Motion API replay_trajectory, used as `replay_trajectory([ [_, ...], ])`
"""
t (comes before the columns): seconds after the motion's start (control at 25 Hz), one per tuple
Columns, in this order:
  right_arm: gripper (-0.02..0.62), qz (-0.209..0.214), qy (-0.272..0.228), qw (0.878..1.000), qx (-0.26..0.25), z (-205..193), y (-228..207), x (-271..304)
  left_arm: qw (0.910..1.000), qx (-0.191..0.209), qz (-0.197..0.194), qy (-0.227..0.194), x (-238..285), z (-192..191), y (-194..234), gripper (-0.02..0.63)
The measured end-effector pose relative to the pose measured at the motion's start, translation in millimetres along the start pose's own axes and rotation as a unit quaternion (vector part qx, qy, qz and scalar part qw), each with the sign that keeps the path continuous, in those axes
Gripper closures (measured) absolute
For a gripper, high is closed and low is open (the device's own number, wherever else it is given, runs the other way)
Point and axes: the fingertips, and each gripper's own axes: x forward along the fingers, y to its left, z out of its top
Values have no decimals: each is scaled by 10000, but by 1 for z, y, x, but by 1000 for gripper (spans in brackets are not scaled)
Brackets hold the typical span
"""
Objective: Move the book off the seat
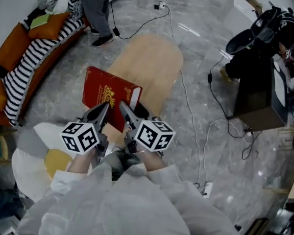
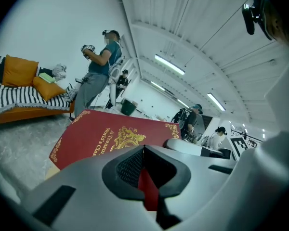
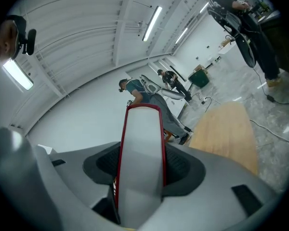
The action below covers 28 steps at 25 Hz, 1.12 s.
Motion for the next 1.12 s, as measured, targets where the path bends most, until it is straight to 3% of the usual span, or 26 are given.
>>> replay_trajectory([
  [0.44,347,-547,-145,9981,225,-21,-16,14,9990,-231,-135,361,4,-18,34,600],
  [1.12,347,-1053,-218,9902,896,-90,-93,32,9932,-232,-42,1137,35,-97,96,600],
])
